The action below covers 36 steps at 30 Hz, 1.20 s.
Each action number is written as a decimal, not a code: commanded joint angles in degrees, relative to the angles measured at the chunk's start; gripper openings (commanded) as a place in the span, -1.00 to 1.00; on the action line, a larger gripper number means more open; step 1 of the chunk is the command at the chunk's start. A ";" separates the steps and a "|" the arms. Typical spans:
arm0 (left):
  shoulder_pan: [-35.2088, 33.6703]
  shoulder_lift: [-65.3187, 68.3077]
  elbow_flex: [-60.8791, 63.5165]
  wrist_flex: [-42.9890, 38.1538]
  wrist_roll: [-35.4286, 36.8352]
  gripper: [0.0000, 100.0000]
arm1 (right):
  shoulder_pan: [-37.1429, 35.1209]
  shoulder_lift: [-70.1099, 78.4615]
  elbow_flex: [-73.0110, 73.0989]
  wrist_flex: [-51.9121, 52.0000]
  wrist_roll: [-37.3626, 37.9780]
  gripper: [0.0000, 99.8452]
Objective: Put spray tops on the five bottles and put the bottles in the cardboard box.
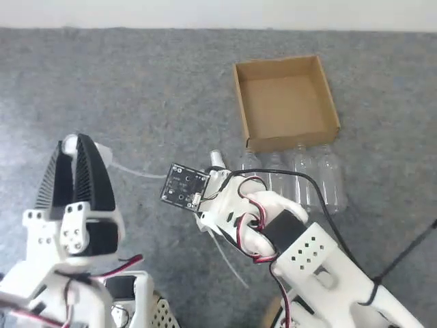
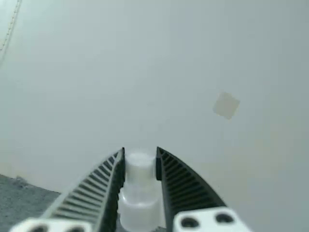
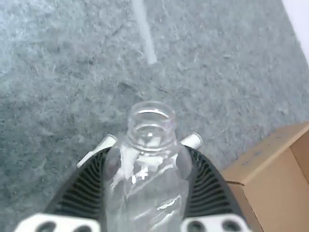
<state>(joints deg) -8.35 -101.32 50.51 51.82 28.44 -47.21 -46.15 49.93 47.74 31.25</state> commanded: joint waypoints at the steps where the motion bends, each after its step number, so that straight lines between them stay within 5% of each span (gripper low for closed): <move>1: 1.41 -0.09 0.48 -2.73 1.23 -0.98 | -1.19 -2.42 -0.88 -1.80 -0.70 -0.99; 17: 7.65 0.09 6.11 -3.08 0.88 -0.98 | -1.19 -3.12 -1.05 -1.80 -0.79 -0.99; 27: 19.16 0.09 13.14 -7.03 -1.23 -0.92 | -1.45 -17.01 -1.05 -2.07 -0.88 -0.99; 36: 25.76 0.18 15.60 -6.95 -1.23 -0.80 | 2.42 -19.56 -0.79 -10.86 -17.67 -0.99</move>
<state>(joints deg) 16.26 -101.32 65.63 45.58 28.26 -46.77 -62.59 51.08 40.18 17.01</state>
